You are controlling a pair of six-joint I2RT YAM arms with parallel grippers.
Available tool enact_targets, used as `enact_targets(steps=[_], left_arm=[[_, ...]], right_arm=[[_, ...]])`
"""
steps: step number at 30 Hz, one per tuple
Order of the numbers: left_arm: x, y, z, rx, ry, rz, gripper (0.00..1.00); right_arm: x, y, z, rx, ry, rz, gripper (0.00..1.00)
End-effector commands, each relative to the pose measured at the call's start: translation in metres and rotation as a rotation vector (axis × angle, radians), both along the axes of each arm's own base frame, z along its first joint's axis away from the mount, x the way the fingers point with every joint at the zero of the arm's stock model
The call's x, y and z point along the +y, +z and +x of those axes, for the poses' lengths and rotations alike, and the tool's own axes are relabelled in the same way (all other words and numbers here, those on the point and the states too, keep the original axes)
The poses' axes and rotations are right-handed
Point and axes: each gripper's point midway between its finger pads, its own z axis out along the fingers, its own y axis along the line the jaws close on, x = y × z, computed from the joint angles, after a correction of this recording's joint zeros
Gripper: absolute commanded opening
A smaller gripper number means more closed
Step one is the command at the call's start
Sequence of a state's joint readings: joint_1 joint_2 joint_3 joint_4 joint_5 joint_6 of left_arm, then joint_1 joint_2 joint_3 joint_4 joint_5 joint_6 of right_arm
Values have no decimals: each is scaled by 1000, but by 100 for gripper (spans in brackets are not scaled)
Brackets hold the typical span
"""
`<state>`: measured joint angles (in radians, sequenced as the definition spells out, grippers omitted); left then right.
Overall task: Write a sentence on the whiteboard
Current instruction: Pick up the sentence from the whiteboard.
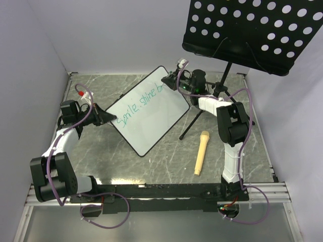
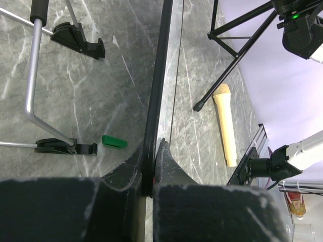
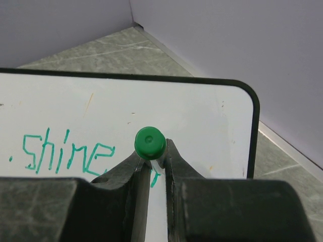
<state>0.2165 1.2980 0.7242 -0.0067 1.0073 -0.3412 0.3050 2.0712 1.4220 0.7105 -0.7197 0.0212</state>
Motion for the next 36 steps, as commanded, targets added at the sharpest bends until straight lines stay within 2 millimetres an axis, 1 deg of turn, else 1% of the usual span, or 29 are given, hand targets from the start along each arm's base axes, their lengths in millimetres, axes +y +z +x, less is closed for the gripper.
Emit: enact_targets(steps=[1, 7, 10, 14, 19, 21, 24, 29, 30, 31, 36], left_arm=[[30, -28, 21, -108, 85, 259, 1], [30, -27, 21, -111, 86, 262, 1], [30, -28, 21, -109, 86, 260, 1], [30, -28, 21, -108, 86, 260, 1], [30, -29, 21, -108, 85, 262, 1], [30, -27, 22, -114, 84, 265, 1], [30, -27, 22, -112, 83, 263, 1], [30, -28, 21, -112, 83, 263, 1], [30, -27, 22, -113, 83, 263, 1], [30, -27, 21, -113, 83, 261, 1], [30, -28, 21, -113, 83, 261, 1]], right_arm=[[-1, 28, 10, -72, -12, 20, 0], [-2, 26, 12, -67, -22, 15, 0], [-1, 26, 10, -70, -16, 14, 0], [-1, 37, 4, -92, -4, 30, 0], [-2, 52, 6, -115, -11, 51, 0], [-2, 54, 9, -112, -13, 54, 0], [-1, 54, 13, -108, -19, 55, 0], [-1, 42, 22, -83, -34, 42, 0], [0, 43, 23, -86, -31, 39, 0], [0, 38, 25, -73, -31, 34, 0], [0, 31, 25, -68, -29, 22, 0]])
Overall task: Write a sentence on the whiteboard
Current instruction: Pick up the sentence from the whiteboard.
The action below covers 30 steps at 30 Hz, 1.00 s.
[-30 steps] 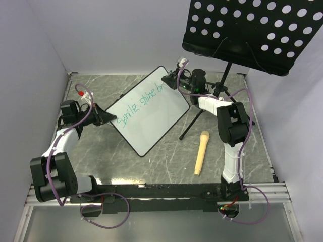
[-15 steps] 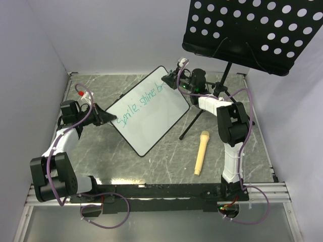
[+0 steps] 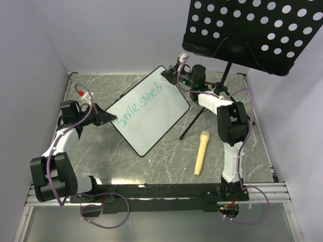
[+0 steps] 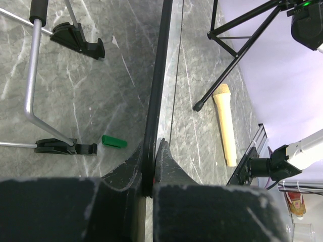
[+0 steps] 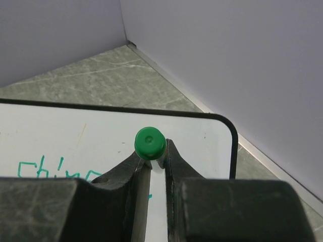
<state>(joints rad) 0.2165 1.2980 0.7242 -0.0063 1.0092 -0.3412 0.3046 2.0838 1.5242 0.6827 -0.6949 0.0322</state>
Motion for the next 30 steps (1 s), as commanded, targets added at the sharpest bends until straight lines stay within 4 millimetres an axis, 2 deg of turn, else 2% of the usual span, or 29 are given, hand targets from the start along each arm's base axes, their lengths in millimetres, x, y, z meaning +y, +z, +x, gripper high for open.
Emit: enact_targets(steps=[1, 11, 14, 18, 19, 24, 30], left_arm=[[30, -28, 21, -108, 83, 260, 1], [30, -29, 21, -107, 86, 260, 1], [30, -29, 21, -108, 86, 261, 1], [30, -31, 21, -100, 87, 259, 1], [31, -30, 22, -101, 89, 260, 1], [30, -29, 21, -103, 89, 260, 1], [31, -28, 21, -105, 91, 261, 1]], right_arm=[[-1, -2, 8, -17, -2, -5, 0], [-1, -19, 10, 18, -4, -26, 0], [-3, -18, 7, 14, -6, -25, 0], [-6, -6, -2, -14, 6, -1, 0], [-7, 8, -5, -43, 7, 13, 0], [-8, 27, -16, -65, 21, 48, 0], [-8, 23, -17, -54, 24, 47, 0]])
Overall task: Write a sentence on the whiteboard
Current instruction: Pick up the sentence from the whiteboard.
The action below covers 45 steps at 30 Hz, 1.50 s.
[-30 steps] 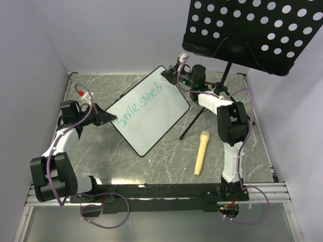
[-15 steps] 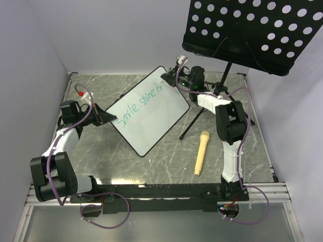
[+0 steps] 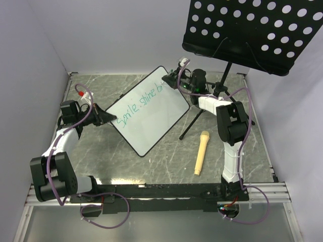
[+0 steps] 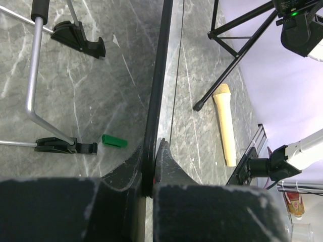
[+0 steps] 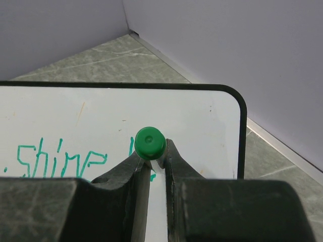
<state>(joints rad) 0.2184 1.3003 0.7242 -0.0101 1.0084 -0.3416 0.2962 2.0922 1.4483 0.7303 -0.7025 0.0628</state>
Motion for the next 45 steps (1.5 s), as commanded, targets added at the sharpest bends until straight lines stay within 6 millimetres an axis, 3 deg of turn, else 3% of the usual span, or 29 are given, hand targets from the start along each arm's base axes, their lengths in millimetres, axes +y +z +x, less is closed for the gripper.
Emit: enact_targets(steps=[1, 21, 29, 45], left_arm=[[30, -27, 21, -113, 88, 263, 1], [30, -28, 21, -108, 87, 259, 1], [29, -27, 22, -111, 84, 260, 1], [30, -27, 21, -112, 85, 261, 1]], right_arm=[[-3, 50, -12, -111, 21, 41, 0], [-3, 19, -8, -59, 12, 9, 0], [-7, 23, 4, -70, -24, -1, 0], [-10, 20, 7, -66, -43, -13, 0]])
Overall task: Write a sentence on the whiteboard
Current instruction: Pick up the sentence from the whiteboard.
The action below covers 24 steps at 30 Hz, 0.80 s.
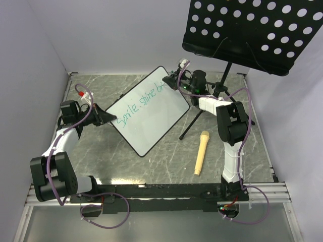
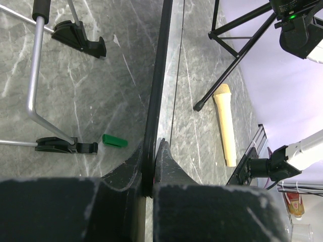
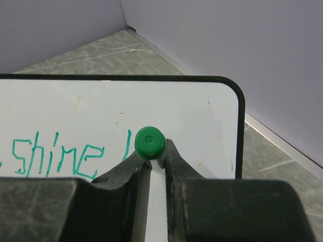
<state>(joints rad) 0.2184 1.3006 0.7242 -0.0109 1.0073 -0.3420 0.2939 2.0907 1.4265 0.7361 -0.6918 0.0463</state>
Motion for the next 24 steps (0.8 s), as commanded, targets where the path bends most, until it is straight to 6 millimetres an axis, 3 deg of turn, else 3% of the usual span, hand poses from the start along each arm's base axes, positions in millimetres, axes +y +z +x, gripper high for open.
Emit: enact_targets(steps=[1, 24], left_arm=[[29, -27, 21, -113, 82, 261, 1], [30, -27, 21, -106, 88, 256, 1]], right_arm=[[-6, 26, 7, -65, -30, -2, 0], [-6, 21, -24, -76, 32, 11, 0]])
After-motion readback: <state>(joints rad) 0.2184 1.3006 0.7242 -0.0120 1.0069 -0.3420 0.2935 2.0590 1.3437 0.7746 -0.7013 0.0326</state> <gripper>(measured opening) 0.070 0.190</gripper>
